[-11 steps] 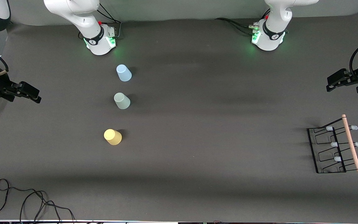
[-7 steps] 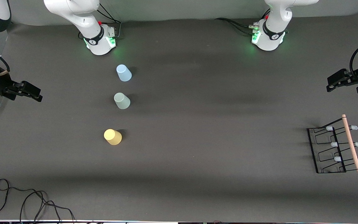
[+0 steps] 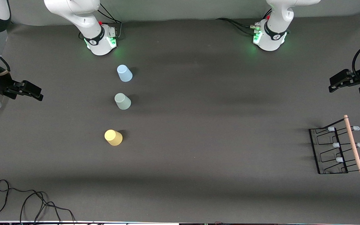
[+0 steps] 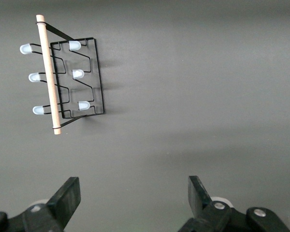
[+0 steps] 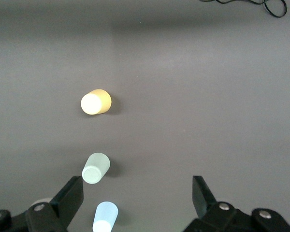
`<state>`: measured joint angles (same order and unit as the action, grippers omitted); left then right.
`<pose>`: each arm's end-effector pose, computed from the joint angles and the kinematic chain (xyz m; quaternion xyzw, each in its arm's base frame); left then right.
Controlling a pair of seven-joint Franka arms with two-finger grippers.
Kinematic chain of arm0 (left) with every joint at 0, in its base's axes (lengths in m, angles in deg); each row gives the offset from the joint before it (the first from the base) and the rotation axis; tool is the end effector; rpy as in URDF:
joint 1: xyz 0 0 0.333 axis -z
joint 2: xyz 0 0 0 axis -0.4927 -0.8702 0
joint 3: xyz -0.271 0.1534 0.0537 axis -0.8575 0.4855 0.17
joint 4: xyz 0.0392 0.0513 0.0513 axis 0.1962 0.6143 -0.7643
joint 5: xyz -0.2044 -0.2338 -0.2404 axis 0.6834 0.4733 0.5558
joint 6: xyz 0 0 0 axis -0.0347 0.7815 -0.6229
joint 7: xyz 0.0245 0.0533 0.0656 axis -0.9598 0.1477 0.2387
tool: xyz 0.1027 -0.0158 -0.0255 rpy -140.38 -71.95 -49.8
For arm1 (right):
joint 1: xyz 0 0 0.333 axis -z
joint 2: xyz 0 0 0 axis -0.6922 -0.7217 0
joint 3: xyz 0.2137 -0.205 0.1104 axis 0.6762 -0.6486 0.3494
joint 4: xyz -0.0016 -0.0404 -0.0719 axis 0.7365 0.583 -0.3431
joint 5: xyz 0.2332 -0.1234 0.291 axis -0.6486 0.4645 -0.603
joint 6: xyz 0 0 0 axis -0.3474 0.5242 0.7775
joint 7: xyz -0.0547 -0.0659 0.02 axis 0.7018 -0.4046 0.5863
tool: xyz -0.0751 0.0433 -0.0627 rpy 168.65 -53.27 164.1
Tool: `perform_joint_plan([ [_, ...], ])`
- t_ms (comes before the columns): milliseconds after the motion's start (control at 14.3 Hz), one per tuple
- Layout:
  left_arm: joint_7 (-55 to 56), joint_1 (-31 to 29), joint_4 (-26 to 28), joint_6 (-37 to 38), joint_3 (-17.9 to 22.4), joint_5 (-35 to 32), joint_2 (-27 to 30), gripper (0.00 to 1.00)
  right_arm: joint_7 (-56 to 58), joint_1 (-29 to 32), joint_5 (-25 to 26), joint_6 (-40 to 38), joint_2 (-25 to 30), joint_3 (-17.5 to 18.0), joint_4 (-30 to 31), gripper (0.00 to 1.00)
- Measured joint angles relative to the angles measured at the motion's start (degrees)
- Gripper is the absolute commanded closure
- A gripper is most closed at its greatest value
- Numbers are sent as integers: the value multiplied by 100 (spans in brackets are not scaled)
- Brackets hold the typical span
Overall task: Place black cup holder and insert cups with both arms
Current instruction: 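Move the left gripper down over the wooden handle of the black rack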
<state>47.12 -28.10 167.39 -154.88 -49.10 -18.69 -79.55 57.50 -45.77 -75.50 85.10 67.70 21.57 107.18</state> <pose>0.5532 0.0040 0.6126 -0.9993 0.0366 0.0007 0.0031 0.5636 0.0164 0.6138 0.9985 -0.0504 -0.0084 0.0179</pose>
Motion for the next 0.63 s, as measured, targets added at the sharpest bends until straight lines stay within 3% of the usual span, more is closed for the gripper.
perform_joint_plan([
  [349,0,-264,33,-337,19,-2,-253,0,0,2,0,-33,-9,-25,1,0],
  [628,-12,-721,88,-978,32,-2,-887,0,0,7,0,-100,-17,-37,0,0],
])
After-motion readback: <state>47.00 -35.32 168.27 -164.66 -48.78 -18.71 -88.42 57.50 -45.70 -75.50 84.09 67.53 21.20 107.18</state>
